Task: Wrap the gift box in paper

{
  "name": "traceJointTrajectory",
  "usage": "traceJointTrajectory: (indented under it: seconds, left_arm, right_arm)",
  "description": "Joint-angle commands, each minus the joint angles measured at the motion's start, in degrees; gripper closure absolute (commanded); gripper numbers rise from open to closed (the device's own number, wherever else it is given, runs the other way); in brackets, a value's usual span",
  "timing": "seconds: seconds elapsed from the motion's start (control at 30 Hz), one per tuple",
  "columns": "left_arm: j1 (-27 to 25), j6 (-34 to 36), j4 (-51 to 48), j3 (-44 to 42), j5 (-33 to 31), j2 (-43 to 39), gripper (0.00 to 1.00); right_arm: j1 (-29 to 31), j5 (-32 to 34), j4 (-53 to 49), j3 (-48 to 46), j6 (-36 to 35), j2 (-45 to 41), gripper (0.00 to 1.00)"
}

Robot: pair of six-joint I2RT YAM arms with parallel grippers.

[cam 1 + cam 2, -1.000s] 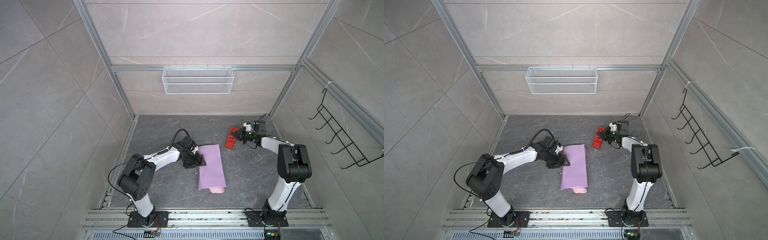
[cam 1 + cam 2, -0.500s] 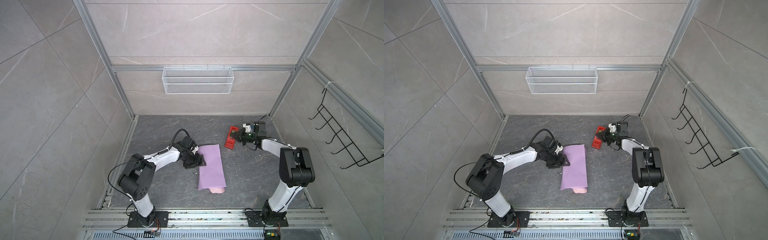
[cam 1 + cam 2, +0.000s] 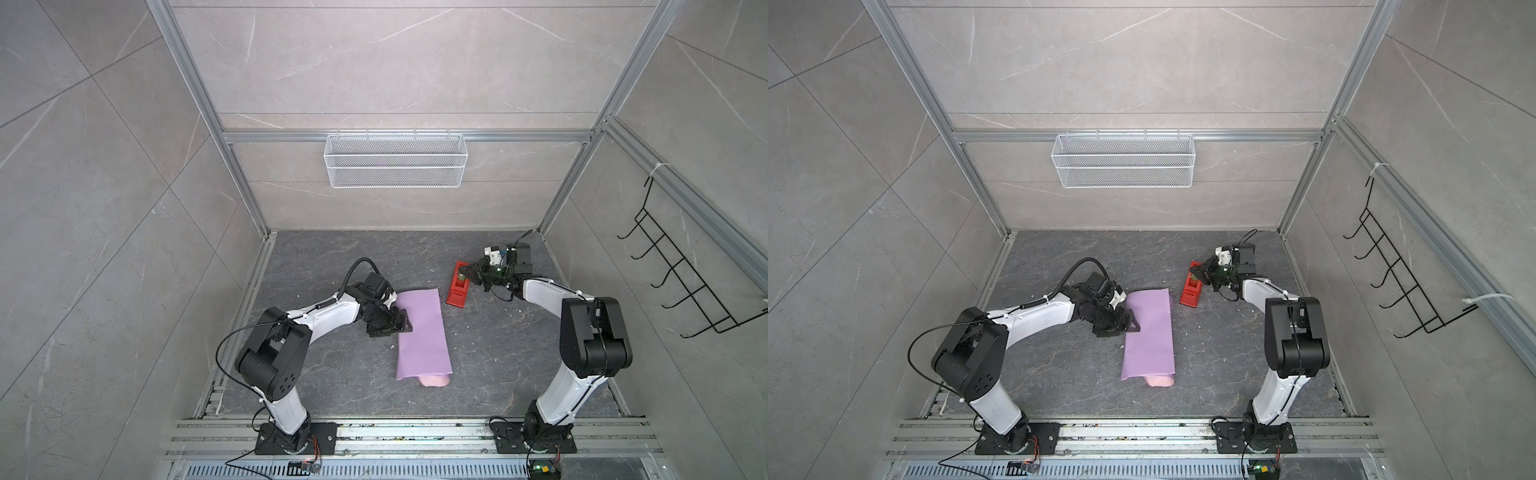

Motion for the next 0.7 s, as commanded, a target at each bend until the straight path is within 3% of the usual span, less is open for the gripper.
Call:
traceJointTrajectory:
  seconds: [0.0, 0.3, 0.67]
  left_arm:
    - [-0.3, 1.6, -4.8, -1.3, -4.4, 2.1, 0.19]
    - [-0.3, 1.6, -4.9, -1.2, -4.4, 2.2, 0.19]
    - [-0.3, 1.5, -4.9, -1.0, -4.5, 2.2, 0.19]
  right_arm:
    - [0.3, -1.1, -0.4, 1.5, -0.2, -0.8, 1.00]
    - [0.5, -1.3, -2.4, 1.8, 0.2, -5.6, 1.00]
    - [0.5, -1.4, -1.5, 0.6, 0.1, -3.3, 1.00]
